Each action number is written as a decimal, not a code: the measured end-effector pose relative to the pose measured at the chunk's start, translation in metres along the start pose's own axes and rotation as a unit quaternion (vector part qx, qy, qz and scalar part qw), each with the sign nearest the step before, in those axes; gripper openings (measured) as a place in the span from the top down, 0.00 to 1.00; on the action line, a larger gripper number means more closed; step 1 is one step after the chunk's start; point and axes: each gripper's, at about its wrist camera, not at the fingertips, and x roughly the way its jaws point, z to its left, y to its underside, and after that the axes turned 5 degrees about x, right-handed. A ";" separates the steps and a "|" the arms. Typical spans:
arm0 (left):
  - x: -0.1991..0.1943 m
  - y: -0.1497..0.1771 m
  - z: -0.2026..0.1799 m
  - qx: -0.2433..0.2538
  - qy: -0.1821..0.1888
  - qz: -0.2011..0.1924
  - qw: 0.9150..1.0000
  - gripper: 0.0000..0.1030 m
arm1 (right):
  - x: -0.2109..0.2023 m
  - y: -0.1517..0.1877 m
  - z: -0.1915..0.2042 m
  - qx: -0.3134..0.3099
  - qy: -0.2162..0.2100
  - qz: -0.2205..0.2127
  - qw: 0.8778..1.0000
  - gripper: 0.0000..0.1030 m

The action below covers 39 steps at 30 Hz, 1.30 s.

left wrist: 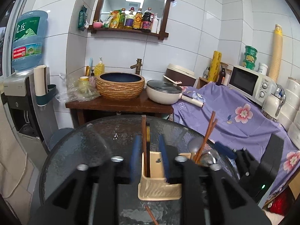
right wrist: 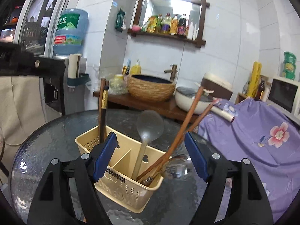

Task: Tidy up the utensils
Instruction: 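Open the left tool into the holder while the right tool releases the clear spoon, then move both open tools back toward the remaining chopsticks on the table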

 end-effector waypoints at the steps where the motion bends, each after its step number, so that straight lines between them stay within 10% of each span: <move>1: -0.003 0.003 -0.001 0.002 0.002 0.001 1.000 0.57 | -0.004 -0.001 -0.001 0.000 0.001 -0.003 1.000 0.28; 16: -0.026 0.063 -0.019 0.080 -0.012 0.022 0.997 0.07 | -0.052 0.019 -0.008 0.039 -0.031 0.013 0.999 0.25; 24: 0.001 0.145 0.027 0.025 -0.102 0.103 0.989 0.06 | -0.072 0.048 -0.024 0.082 -0.043 0.030 0.995 0.19; 39: 0.092 0.194 0.067 -0.006 -0.118 0.228 0.966 0.06 | -0.085 0.081 -0.033 0.118 -0.050 0.068 0.989 0.19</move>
